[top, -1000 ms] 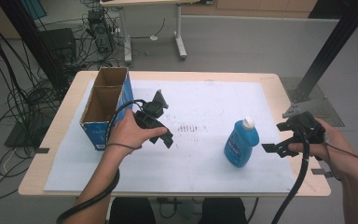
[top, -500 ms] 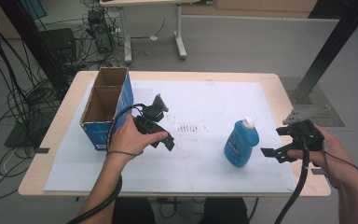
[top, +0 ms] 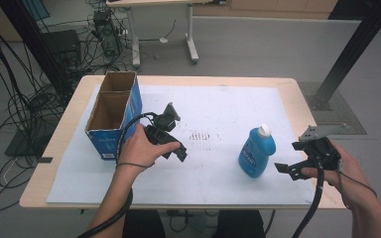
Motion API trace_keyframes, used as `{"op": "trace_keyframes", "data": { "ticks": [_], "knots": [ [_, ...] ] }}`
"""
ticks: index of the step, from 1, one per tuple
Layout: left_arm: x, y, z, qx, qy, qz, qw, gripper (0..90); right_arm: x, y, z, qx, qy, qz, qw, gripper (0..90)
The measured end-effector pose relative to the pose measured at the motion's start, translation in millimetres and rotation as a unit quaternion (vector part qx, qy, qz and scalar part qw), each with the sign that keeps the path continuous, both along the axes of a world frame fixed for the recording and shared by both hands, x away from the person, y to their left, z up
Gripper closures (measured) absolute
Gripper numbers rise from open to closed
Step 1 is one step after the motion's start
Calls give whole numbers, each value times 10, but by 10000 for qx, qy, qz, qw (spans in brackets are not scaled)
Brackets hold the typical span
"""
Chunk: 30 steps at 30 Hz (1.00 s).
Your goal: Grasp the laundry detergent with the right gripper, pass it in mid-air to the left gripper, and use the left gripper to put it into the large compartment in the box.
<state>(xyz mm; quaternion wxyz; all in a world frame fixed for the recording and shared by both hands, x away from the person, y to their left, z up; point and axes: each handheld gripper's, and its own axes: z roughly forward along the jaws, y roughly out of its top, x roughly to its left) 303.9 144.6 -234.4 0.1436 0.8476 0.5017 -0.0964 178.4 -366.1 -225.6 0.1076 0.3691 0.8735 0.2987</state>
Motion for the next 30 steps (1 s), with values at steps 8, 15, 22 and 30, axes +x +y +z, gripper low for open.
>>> {"op": "trace_keyframes", "data": {
  "ticks": [8, 15, 22, 30],
  "knots": [
    [-23, -19, 1, 2, -26, -32, 10000, 73, -60, 7, -149, 106, 6, -120, 9999, 61],
    [-31, -36, -21, 3, 0, -29, 10000, 72, -106, -12, -243, 203, -19, -227, 9995, 56],
    [-43, -49, -25, -36, -2, -54, 10000, 73, -176, -57, -333, 310, -61, -333, 9989, 50],
    [-53, -67, -51, -39, 8, -42, 10000, 74, -236, -67, -482, 443, -49, -441, 9980, 41]
  ]
}}
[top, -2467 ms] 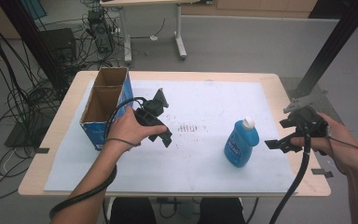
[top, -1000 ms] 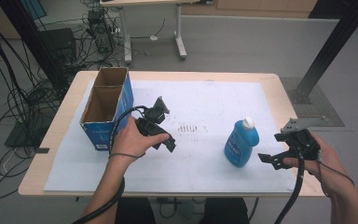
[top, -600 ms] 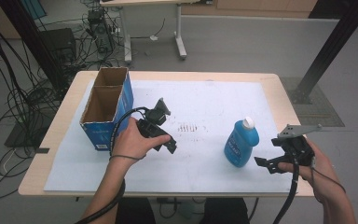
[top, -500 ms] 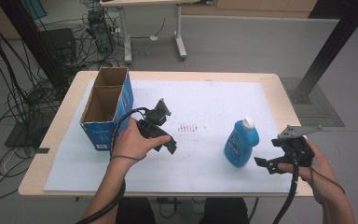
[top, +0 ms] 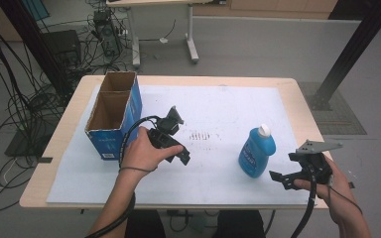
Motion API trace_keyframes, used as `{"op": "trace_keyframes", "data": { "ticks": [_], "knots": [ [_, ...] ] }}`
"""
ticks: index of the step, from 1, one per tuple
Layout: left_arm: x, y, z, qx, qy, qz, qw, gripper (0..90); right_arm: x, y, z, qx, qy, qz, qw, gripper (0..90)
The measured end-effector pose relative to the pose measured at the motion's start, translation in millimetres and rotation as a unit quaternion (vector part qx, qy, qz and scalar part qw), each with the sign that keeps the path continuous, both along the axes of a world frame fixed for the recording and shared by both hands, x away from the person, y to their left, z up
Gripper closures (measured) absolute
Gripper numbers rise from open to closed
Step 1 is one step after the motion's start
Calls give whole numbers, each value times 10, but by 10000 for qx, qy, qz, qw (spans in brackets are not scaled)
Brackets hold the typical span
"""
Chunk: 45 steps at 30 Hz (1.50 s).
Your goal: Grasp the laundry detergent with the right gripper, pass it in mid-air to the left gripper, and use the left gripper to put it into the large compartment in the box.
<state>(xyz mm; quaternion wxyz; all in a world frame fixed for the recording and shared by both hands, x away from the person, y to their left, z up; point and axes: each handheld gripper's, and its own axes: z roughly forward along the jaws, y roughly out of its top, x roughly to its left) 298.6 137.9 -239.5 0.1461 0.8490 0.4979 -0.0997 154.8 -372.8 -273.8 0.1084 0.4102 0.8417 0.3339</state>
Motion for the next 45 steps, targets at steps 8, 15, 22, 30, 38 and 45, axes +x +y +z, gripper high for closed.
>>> {"op": "trace_keyframes", "data": {
  "ticks": [8, 15, 22, 30, 38, 45],
  "knots": [
    [0, 2, -30, -7, 35, 18, 10000, 74, -46, -17, -121, 179, 13, -132, 9998, 37],
    [-10, 23, -59, -29, 43, 44, 10000, 74, -65, -15, -174, 222, 44, -179, 9996, 37],
    [-28, 41, -78, -28, 36, 95, 9999, 74, -108, -15, -244, 278, 32, -241, 9993, 37],
    [-41, 49, -117, -22, 42, 119, 9999, 74, -172, -21, -341, 363, -52, -288, 9989, 37],
    [-71, 50, -127, -26, 6, 138, 9999, 75, -214, -23, -427, 393, -117, -300, 9987, 35],
    [-79, 26, -121, -23, 2, 105, 9999, 74, -242, -17, -524, 451, -188, -272, 9984, 34]
  ]
}}
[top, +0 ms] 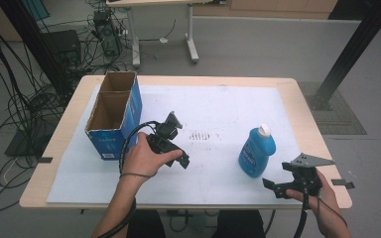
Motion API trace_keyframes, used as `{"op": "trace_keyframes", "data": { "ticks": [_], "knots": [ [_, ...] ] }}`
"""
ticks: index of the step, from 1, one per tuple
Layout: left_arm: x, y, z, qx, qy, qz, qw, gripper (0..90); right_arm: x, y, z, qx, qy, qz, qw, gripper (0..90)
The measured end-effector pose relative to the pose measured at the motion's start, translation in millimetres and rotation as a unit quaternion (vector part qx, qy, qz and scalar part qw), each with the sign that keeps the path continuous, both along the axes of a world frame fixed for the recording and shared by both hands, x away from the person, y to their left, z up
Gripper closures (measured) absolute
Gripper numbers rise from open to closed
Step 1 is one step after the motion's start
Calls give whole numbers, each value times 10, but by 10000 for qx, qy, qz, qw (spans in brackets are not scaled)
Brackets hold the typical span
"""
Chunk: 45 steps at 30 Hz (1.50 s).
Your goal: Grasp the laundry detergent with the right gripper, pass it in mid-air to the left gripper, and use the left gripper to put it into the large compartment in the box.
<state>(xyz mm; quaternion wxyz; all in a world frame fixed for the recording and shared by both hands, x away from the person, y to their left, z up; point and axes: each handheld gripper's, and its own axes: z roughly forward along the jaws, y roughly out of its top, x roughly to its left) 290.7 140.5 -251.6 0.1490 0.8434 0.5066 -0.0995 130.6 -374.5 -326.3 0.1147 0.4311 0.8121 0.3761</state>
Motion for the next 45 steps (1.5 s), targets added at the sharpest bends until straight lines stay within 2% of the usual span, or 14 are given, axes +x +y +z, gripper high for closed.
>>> {"op": "trace_keyframes", "data": {
  "ticks": [7, 16, 23, 33, 38, 45],
  "knots": [
    [-12, -2, -23, -5, 19, 18, 10000, 74, -66, -8, -100, 66, -160, -39, 9998, 34],
    [-34, -13, -39, 8, 39, 11, 10000, 75, -137, 0, -224, 122, -232, -109, 9996, 35],
    [-36, -7, -44, 2, 56, 27, 10000, 74, -189, 33, -290, 130, -332, -195, 9992, 30],
    [-41, -9, -69, -14, 76, 39, 10000, 74, -245, 13, -375, 338, -523, -299, 9976, 25],
    [-44, -12, -69, -25, 70, 44, 10000, 73, -273, 32, -421, 337, -631, -370, 9968, 23],
    [-54, 0, -91, -39, 94, 58, 9999, 73, -284, 48, -479, 351, -661, -404, 9964, 20]
  ]
}}
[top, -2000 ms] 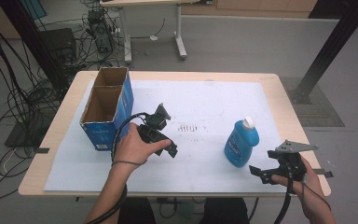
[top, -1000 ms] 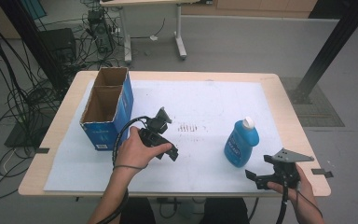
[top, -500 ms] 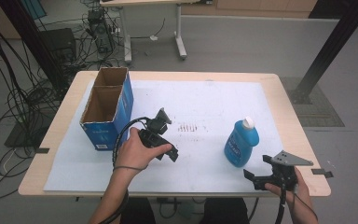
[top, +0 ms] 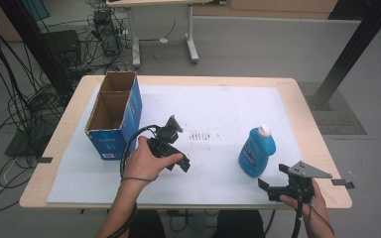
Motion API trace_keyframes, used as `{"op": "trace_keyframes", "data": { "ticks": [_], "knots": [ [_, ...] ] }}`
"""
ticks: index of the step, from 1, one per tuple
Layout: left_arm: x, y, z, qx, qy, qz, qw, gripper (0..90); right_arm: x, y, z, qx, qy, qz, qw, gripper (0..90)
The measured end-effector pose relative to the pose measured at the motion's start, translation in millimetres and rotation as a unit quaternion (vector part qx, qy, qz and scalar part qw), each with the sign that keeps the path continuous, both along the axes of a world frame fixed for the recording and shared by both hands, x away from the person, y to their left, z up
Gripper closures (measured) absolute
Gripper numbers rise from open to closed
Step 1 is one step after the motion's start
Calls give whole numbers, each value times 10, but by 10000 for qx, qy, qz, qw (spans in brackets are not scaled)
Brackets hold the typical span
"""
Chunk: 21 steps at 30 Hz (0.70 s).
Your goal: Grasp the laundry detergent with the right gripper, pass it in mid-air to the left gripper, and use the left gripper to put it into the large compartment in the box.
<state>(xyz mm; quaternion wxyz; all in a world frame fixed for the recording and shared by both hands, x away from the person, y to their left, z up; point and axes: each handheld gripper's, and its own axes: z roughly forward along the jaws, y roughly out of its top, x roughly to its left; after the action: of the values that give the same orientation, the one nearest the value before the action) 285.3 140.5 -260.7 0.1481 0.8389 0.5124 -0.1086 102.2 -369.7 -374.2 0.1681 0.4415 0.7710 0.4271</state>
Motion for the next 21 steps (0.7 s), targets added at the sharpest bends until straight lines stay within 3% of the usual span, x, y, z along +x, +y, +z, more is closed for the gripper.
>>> {"op": "trace_keyframes", "data": {
  "ticks": [5, 12, 21],
  "knots": [
    [-7, 10, -29, -14, 27, 5, 10000, 74, -23, 32, -62, -45, -90, -58, 9999, 19],
    [-13, 22, -33, -18, 37, 47, 10000, 74, -93, 42, -186, 48, -415, -175, 9990, 20],
    [-12, 7, -39, -7, 36, 24, 10000, 73, -124, 43, -263, 30, -563, -235, 9981, 21]
  ]
}}
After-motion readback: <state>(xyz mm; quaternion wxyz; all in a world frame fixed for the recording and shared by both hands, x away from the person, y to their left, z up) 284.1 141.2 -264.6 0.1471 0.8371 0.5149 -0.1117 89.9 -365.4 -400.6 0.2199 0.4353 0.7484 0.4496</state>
